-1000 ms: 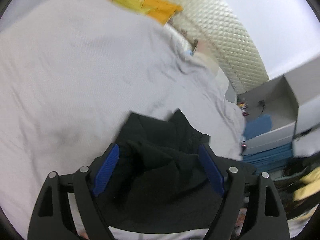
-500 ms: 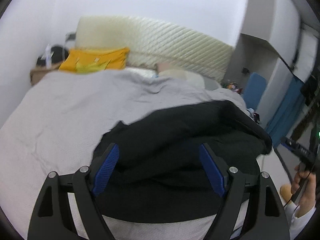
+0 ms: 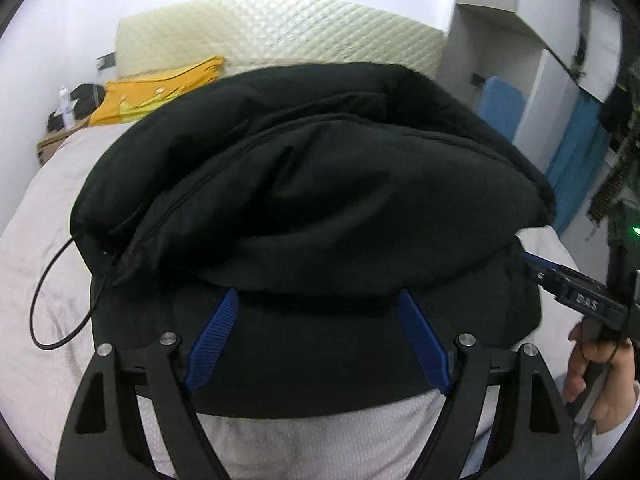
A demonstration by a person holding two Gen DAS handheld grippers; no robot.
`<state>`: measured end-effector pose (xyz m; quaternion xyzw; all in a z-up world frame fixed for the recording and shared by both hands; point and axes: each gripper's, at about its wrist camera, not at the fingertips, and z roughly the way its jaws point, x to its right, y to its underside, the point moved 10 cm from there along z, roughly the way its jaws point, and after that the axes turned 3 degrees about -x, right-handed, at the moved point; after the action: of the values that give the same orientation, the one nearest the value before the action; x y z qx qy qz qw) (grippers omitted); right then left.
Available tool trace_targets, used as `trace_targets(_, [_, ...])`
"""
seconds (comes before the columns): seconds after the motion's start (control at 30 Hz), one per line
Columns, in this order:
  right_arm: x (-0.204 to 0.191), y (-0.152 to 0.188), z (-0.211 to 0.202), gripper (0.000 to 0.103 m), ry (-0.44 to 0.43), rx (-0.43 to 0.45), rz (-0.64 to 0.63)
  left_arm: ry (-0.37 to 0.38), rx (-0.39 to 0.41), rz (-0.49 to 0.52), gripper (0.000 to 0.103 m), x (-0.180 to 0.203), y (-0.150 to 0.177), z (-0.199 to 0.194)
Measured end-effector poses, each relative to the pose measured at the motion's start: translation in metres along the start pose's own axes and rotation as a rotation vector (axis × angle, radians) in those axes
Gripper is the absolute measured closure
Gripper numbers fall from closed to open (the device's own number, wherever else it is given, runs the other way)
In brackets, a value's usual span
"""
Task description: Fold large clothes
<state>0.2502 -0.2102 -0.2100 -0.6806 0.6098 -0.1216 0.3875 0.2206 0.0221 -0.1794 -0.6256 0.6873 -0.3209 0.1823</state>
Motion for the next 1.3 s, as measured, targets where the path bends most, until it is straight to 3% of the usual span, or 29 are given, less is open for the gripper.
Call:
trace_targets(0.07, [0.002,-0.002,-0.003,0.05,0.002,0.019,0.0,0.004,0.012,0.006,0.021,0.002,-0.001,0.0])
trace_targets(0.17, [0.008,-0.007,-0.003,0.033,0.019,0.044,0.007,-0.012,0.009,0.004,0.021,0.0,-0.003,0.007])
trace_targets(0.47, [0.002,-0.04,0.017,0.033,0.047,0.094,-0.056,-0.06,0.079,0.006,0.021,-0.005,-0.038,0.018])
trace_targets(0.67, [0.006,-0.066,0.034,0.024,0.07,0.12,-0.069,-0.093,0.098,0.002,0.021,-0.02,-0.066,0.039])
trace_targets(0.8, [0.018,-0.082,0.059,0.023,0.112,0.105,-0.081,-0.129,0.084,0.011,0.021,-0.025,-0.078,0.06])
trace_targets(0.9, [0.024,-0.086,0.076,0.016,0.13,0.077,-0.087,-0.168,0.072,0.04,0.021,-0.028,-0.084,0.078])
trace_targets(1.03, [0.033,-0.092,0.09,0.007,0.118,0.062,-0.074,-0.184,0.051,0.049,0.02,-0.031,-0.09,0.1])
trace_targets(1.3, [0.042,-0.103,0.126,0.001,0.121,0.004,-0.064,-0.234,0.026,0.099,0.02,-0.032,-0.112,0.131])
